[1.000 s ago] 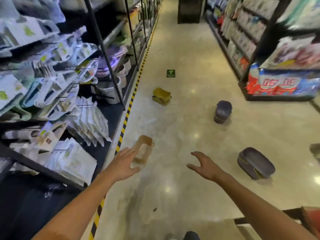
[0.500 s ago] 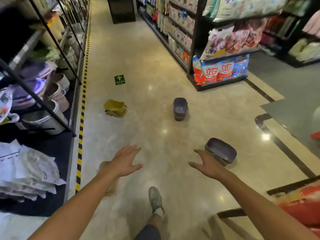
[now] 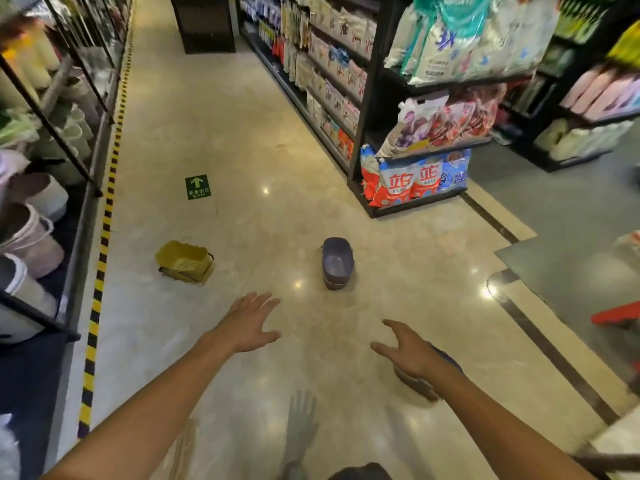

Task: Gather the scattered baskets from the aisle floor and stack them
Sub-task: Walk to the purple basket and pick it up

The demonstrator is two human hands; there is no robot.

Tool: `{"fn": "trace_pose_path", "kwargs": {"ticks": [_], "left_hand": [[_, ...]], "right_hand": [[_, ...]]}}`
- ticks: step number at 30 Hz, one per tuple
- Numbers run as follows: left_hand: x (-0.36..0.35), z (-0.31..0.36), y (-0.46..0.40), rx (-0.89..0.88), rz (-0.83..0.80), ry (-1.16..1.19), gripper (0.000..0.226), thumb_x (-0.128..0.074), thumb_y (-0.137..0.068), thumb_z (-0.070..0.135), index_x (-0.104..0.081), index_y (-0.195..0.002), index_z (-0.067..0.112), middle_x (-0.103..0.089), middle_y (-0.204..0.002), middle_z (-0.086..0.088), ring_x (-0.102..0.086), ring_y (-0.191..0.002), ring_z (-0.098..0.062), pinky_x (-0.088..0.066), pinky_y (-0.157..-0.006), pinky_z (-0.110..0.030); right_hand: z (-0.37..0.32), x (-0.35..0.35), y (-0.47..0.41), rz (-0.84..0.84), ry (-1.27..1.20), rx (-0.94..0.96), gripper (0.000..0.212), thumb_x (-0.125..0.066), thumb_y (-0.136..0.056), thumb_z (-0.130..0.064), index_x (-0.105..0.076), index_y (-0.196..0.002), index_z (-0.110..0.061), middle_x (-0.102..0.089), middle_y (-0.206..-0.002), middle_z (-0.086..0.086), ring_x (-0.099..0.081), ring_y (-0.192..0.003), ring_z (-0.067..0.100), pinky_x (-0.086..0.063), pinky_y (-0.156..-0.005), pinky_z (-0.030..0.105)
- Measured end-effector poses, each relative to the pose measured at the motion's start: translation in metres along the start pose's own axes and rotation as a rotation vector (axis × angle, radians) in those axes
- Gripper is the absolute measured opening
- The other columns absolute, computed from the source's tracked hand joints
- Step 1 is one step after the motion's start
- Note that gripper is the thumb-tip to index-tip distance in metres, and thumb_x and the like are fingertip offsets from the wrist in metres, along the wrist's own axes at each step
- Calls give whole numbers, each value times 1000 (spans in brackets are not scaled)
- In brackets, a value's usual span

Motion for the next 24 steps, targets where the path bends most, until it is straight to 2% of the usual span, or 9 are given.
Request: {"fn": "trace_pose_path", "kwargs": {"ticks": [9, 13, 17, 24], "left_hand": [[77, -54, -176, -71, -30, -60, 76, -47, -101, 56, -13, -163, 29, -4, -171, 4, -3, -157, -21, -7, -126, -38], [123, -79, -271, -87, -6, -67, 75, -48, -101, 54, -14, -163, 28, -5, -171, 4, -5, -157, -19, -9, -126, -36], [169, -96, -353, -89, -52, -92, 76, -48, -101, 55, -13, -163, 27, -5, -171, 3, -5, -157, -21, -9, -126, -37], [226, -110, -492, -191, -122, -205, 78, -46, -101, 57, -10, -163, 27, -2, -171, 1, -3, -158, -22, -7, -127, -36]], "right_hand": [[-14, 68, -166, 37, -52, -61, 82, -60, -94, -58, -26, -159, -21, -25, -166, 3, -26, -151, 24, -25, -122, 37], [-18, 109, -256, 88, -106, -78, 85, -63, -93, -57, -26, -159, -18, -25, -166, 4, -26, -152, 23, -24, -123, 37], [-30, 146, -340, 66, -139, -130, 87, -65, -93, -54, -25, -160, -15, -25, -166, 6, -27, -151, 23, -26, -122, 36], [-52, 178, -428, 83, -227, -207, 87, -65, -94, -53, -24, -160, -15, -23, -166, 5, -25, -152, 24, -25, -122, 36]]}}
Point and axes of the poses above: each hand's wrist, its own y-axis away from the middle knuckle, its own x-axis out of the back of the hand, z = x × y, the point moved 1 cm from there along -y, towards the middle knuckle
